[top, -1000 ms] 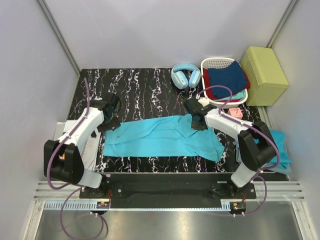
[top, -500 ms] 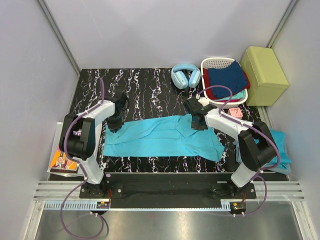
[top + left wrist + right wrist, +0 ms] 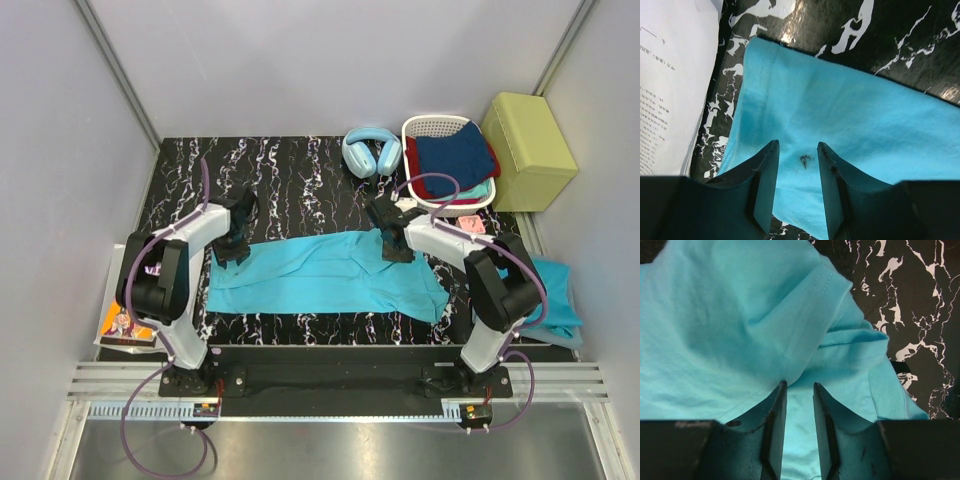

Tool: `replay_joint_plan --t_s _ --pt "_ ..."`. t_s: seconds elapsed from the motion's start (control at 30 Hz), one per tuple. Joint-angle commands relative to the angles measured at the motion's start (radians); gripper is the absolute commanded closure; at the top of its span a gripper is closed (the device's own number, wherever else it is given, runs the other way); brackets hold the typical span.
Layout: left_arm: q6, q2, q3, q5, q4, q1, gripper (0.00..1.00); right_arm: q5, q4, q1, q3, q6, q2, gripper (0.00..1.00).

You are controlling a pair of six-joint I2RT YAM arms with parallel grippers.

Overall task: Fold and stack the t-shirts
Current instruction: Fold the other side of the tshirt into a rectangle

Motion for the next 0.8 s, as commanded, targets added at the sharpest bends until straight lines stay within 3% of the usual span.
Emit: replay_joint_plan --t_s 0.0,0.77 --pt "0.004 -0.057 -0.027 0.014 0.011 -0.005 0.58 0.005 0.034 -0.018 0.056 0.010 0.053 0.65" --pt "0.015 -0.047 -0.016 0.036 0.013 -0.025 0.58 0.024 0.003 -0.023 0.125 0.020 0.029 0.64"
